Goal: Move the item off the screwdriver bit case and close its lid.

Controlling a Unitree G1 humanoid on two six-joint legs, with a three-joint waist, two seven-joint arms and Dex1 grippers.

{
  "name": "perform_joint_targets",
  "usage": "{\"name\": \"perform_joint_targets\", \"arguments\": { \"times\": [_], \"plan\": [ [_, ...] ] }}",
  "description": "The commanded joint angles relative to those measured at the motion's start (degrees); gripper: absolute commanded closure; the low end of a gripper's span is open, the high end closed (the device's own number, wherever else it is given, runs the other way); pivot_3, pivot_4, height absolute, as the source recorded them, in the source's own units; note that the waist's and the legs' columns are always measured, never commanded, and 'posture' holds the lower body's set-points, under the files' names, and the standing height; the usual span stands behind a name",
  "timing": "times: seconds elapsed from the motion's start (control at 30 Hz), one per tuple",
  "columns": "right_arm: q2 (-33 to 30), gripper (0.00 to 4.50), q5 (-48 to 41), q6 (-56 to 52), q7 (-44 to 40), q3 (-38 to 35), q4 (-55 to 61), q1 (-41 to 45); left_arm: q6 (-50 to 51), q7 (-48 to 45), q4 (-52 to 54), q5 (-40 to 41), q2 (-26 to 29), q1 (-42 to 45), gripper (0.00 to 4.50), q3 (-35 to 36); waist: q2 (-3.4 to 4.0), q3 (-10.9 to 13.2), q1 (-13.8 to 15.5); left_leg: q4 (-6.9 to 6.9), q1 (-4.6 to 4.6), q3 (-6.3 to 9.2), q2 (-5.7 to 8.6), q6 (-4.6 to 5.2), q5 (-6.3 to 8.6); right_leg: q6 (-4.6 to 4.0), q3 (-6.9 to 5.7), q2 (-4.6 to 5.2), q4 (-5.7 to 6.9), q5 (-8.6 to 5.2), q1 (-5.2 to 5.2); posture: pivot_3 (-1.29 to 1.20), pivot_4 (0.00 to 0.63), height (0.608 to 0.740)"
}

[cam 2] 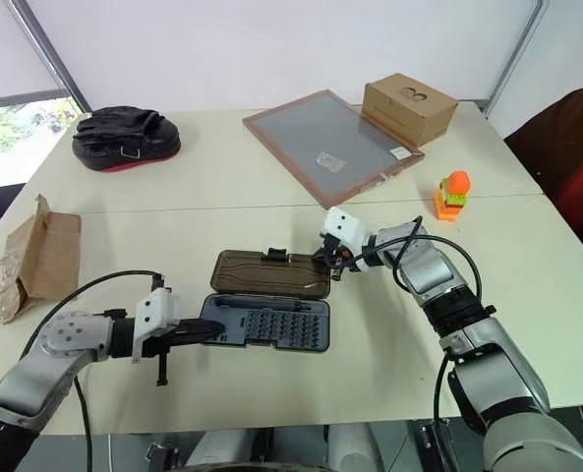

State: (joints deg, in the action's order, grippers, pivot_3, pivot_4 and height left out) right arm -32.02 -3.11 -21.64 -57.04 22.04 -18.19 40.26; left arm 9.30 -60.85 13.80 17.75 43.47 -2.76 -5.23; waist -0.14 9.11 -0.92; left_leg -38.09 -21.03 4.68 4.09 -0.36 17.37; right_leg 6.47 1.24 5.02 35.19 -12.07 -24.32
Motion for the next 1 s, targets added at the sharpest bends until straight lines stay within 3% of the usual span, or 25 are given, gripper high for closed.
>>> {"name": "perform_joint_targets", "arguments": {
  "times": [0.03,0.27,0.6,0.9,1.0],
  "plan": [
    [0.0,4.45,4.6,4.3,1.1,1.8,-1.7,-0.8,2.3,0.6,-2.0,-0.9,-0.1,-1.9,4.50,-1.0,0.00,0.0,-0.1,0.00,0.06,0.00,0.00,0.00,0.00,0.00,0.00,0.00,0.00,0.00,0.07,0.00,0.150,0.740],
    [-2.7,4.45,11.0,16.1,4.4,0.2,3.8,-0.2,2.5,1.0,-2.8,-0.8,-0.8,-2.2,4.50,-1.0,0.01,0.0,-0.1,0.07,0.62,0.00,0.00,0.00,0.00,-0.15,0.01,0.00,-0.02,-0.12,0.60,0.00,0.150,0.740],
    [-6.6,4.45,12.2,11.5,6.6,-5.5,22.8,-5.9,4.8,1.4,-2.7,1.5,-2.8,-0.6,4.50,-1.0,0.01,0.1,0.2,0.06,0.57,0.01,0.01,0.00,0.00,-0.14,0.01,0.03,-0.07,-0.13,0.61,0.00,0.150,0.740],
    [-7.2,4.45,15.2,14.4,9.0,-5.7,24.3,-7.8,19.2,1.7,7.6,15.5,-2.6,-0.1,4.50,4.1,-0.21,0.5,0.2,0.06,0.39,0.02,0.02,0.00,0.00,-0.10,0.01,0.04,-0.08,-0.16,0.44,0.00,0.150,0.740],
    [-7.4,4.45,15.9,15.9,9.9,-5.7,23.3,-7.6,28.5,3.2,12.6,26.4,-1.2,2.1,4.50,9.0,-0.29,0.6,0.1,0.02,-0.03,0.02,0.01,-0.03,-0.02,-0.07,0.01,0.02,-0.03,-0.12,0.00,0.00,0.150,0.740]
  ]
}}
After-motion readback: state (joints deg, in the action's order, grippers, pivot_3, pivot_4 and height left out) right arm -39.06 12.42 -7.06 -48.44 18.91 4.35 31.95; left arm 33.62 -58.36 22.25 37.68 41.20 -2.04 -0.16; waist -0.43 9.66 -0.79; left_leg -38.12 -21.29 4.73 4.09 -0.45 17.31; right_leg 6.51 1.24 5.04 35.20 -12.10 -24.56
